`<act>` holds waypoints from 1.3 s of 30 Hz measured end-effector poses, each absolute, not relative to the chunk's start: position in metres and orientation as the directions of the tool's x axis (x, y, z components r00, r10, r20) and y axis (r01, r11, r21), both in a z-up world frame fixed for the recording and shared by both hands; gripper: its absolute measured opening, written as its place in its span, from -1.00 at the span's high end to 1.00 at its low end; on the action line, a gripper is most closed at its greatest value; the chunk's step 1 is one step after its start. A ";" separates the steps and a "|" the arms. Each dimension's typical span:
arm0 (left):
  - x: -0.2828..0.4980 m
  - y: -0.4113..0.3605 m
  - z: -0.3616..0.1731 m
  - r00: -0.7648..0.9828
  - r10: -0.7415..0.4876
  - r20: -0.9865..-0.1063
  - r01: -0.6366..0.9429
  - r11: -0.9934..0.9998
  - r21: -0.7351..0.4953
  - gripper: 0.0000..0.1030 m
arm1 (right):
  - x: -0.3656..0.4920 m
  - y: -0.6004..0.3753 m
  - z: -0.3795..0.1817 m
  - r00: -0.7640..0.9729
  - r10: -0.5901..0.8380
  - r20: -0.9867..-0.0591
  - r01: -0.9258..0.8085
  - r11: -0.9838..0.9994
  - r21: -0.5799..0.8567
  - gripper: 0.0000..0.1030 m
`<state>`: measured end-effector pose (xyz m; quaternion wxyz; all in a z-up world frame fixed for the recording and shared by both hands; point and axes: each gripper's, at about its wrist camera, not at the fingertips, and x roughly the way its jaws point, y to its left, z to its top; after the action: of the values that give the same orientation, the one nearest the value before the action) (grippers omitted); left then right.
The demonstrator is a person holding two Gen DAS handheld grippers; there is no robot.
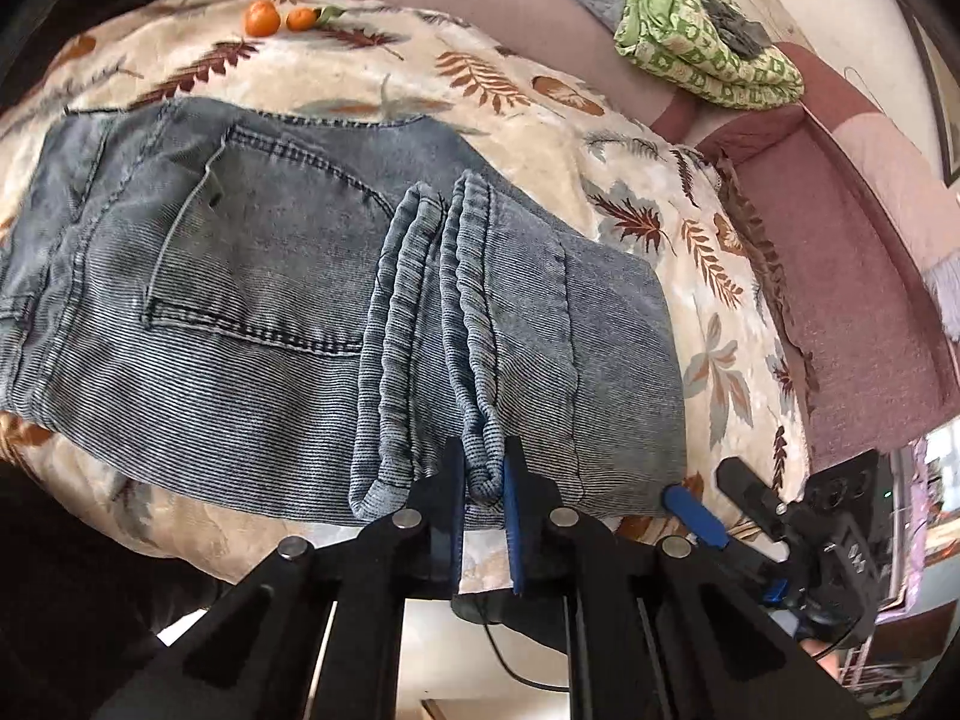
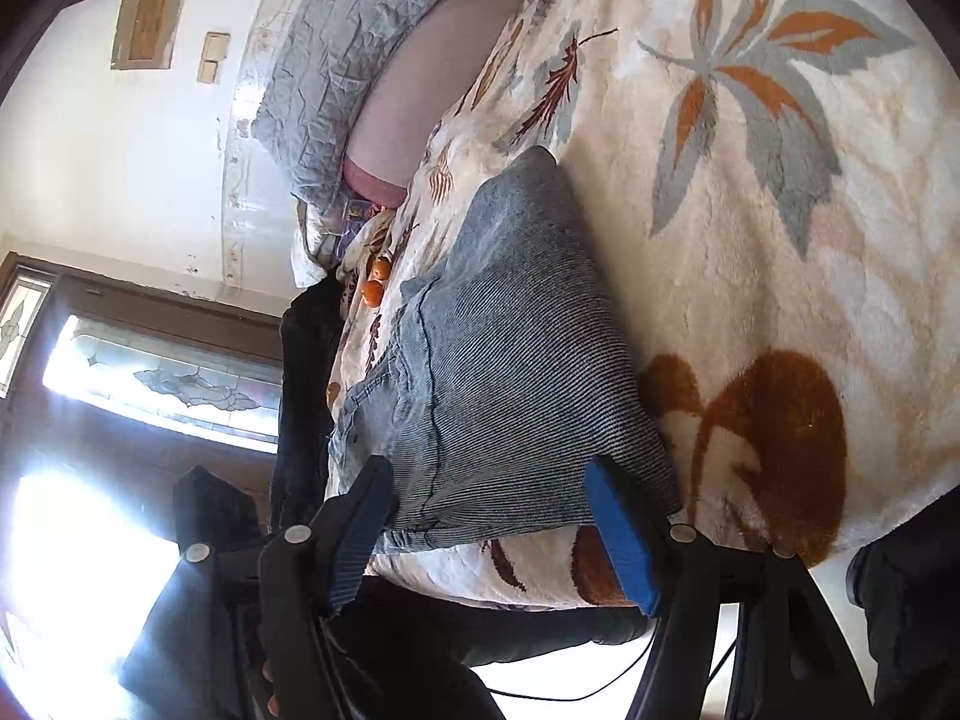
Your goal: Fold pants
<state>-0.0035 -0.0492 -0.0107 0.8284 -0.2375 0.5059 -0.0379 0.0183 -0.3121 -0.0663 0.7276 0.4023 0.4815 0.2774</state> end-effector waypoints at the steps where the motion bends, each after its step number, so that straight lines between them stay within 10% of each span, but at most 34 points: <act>1: -0.004 -0.049 -0.018 0.464 -0.310 -0.830 -0.182 0.883 -0.432 0.78 | 0.017 -0.313 -0.058 0.399 0.786 -0.471 -0.037 0.528 0.849 -0.36; 10: 0.005 -0.041 -0.045 0.418 -0.360 -0.834 -0.226 0.848 -0.480 0.77 | 0.072 -0.313 -0.010 0.443 0.807 -0.390 -0.086 0.471 0.878 -0.42; 17: -0.001 -0.039 -0.030 0.427 -0.374 -0.823 -0.199 0.849 -0.489 0.73 | 0.134 -0.292 -0.098 0.294 0.837 -0.461 0.133 0.442 0.887 -0.26; 23: -0.002 -0.068 0.030 0.581 -0.368 -0.726 -0.003 0.891 -0.454 0.06 | 0.133 -0.287 -0.092 0.264 0.840 -0.474 0.091 0.468 0.879 -0.28; 28: 0.043 -0.082 -0.043 0.376 -0.315 -0.871 -0.074 0.927 -0.367 0.17 | 0.142 -0.285 -0.068 0.255 0.843 -0.473 0.049 0.478 0.877 -0.32; 39: 0.046 -0.093 -0.038 0.418 -0.268 -0.868 -0.044 0.949 -0.313 0.22 | 0.192 -0.275 -0.069 0.259 0.778 -0.572 0.057 0.579 0.813 -0.47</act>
<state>0.0458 -0.0929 -0.0377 0.8292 -0.1455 0.5354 -0.0674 0.1917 -0.2753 -0.0693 0.6971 0.3791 0.5509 0.2586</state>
